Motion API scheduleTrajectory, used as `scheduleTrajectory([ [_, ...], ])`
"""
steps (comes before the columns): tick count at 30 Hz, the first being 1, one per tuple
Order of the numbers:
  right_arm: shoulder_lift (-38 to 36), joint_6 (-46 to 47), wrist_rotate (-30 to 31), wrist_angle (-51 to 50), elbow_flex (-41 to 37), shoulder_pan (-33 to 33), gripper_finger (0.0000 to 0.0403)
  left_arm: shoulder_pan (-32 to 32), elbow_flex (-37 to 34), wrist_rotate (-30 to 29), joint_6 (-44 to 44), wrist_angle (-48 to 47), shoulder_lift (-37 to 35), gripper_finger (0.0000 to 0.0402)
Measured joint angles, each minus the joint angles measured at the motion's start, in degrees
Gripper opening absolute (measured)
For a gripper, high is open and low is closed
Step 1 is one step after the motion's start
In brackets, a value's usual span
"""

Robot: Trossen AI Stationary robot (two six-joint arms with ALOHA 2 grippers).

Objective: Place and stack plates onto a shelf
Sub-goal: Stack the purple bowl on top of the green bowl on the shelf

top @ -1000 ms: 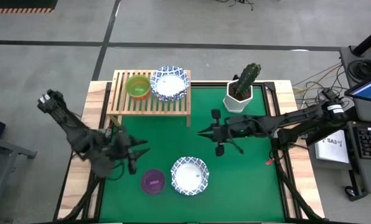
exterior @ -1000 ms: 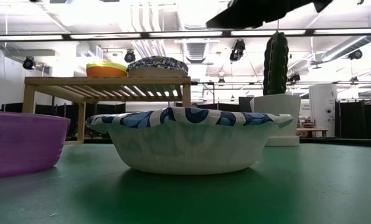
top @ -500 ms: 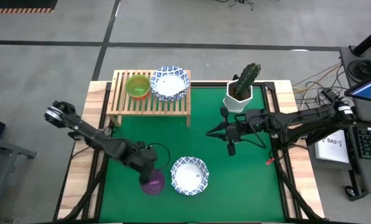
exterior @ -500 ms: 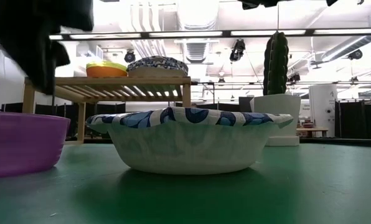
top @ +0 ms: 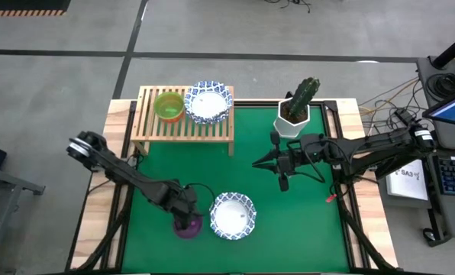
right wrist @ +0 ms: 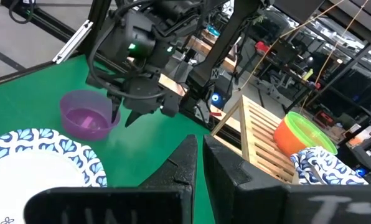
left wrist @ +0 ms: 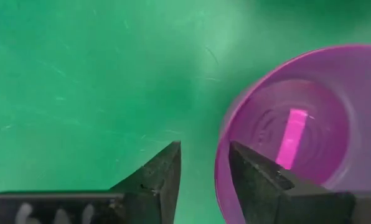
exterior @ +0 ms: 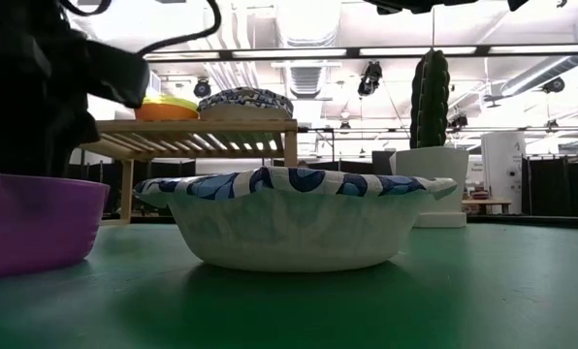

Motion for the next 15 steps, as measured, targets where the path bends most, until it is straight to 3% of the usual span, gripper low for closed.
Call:
scheduleTrajectory([
  [7, 0.02, 0.02, 0.09, 0.0, 0.0, 0.0, 0.0018, 0.0, 0.0, 0.3, -0.98, 0.08, 1.25, 0.0014],
  [15, 0.0, 0.07, 1.09, -0.09, 0.0, 0.0, 0.0018, 0.0, 2.95, 1.96, 1.91, -2.24, -4.57, 0.0001],
])
